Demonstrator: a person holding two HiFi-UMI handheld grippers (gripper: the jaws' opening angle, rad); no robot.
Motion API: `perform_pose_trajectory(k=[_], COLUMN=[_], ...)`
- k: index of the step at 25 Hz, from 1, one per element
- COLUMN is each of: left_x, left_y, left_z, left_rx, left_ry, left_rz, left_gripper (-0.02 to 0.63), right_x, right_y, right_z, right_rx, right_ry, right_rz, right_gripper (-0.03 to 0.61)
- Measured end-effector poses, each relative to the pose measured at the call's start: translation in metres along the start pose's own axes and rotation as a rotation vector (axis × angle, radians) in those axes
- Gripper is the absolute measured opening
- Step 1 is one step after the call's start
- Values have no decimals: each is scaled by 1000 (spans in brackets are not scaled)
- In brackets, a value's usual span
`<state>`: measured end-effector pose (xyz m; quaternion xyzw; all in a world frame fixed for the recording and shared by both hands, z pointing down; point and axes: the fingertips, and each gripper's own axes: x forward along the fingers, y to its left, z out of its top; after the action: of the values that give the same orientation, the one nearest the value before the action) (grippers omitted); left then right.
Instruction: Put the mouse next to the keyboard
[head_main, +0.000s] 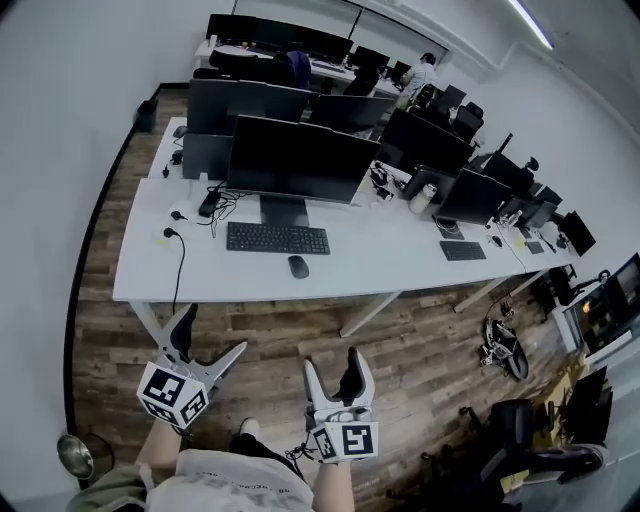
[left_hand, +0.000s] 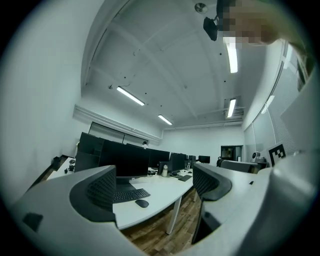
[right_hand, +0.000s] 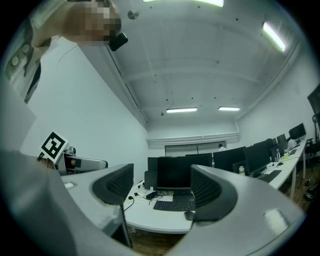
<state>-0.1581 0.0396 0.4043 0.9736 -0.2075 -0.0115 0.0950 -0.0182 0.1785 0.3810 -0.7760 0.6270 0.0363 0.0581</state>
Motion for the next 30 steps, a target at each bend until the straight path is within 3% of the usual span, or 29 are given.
perform_pose_trajectory(k=[7, 16, 25, 30], left_x=[65, 115, 216, 277], left_y=[-13, 26, 86, 129], left_z=[-5, -33, -49, -37], left_rx=[22, -15, -41, -51], left_ry=[23, 104, 150, 146], left_rz=[54, 126, 69, 32], left_gripper=[456, 456, 456, 456], right_x=[42, 100, 190, 255], right_y=[-67, -101, -132, -144], right_z=[-17, -64, -108, -125], right_rx=[24, 77, 48, 51], right_ry=[21, 105, 197, 234], right_rz=[54, 84, 58, 49], right_gripper=[348, 348, 348, 348])
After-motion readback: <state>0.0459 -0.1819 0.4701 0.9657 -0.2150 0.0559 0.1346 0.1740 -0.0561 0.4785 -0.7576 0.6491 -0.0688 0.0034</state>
